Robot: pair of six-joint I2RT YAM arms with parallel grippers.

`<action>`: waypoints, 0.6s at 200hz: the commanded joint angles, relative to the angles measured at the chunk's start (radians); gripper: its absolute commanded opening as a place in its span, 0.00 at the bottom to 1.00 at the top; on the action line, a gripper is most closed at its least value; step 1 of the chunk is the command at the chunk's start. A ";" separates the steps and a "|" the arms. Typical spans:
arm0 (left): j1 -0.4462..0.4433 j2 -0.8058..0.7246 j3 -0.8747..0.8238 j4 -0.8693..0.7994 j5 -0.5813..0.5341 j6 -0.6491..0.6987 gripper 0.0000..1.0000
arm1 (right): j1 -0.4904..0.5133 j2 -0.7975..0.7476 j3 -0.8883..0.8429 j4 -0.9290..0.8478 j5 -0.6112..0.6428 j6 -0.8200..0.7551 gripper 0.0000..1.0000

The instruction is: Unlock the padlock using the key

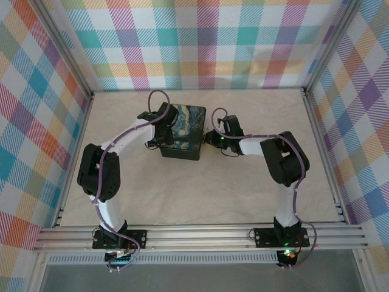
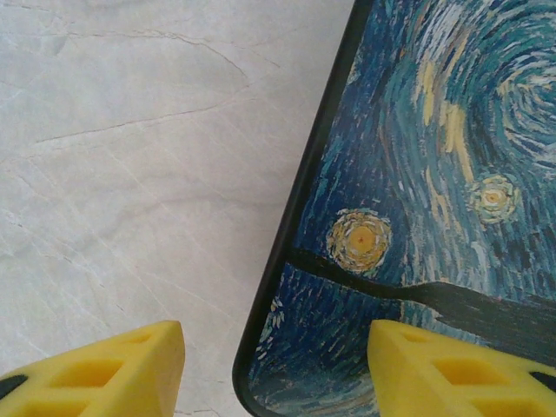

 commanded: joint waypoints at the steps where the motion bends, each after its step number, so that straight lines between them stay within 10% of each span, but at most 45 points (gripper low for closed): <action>1: -0.005 0.030 -0.004 -0.006 0.001 0.028 0.57 | -0.018 -0.043 -0.024 -0.006 0.022 0.027 0.13; 120: -0.004 0.036 -0.048 0.000 -0.015 0.018 0.57 | -0.040 -0.105 -0.019 0.035 -0.010 0.082 0.13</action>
